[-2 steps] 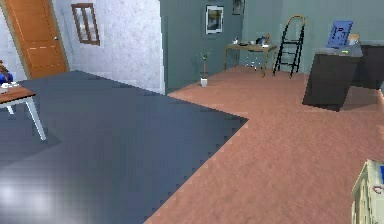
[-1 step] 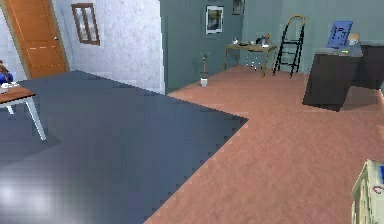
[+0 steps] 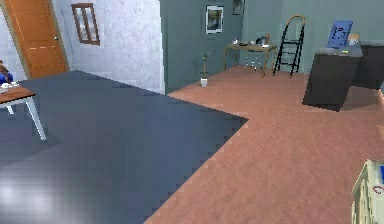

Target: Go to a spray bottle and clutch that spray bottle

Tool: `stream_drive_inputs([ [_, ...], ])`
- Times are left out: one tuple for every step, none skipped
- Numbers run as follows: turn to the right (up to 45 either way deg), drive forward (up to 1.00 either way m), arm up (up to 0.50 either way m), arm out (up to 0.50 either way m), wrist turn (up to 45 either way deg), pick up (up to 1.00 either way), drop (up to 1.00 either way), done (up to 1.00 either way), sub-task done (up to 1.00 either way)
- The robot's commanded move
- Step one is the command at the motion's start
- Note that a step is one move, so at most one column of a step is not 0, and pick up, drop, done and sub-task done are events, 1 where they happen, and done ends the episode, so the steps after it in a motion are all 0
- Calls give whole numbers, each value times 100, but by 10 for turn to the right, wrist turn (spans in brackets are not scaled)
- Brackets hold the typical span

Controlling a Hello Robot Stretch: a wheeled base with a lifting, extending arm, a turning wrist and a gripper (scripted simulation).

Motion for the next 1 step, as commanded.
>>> stream_drive_inputs([
  [0, 0, 10, 0, 0, 0, 0, 0, 0],
])
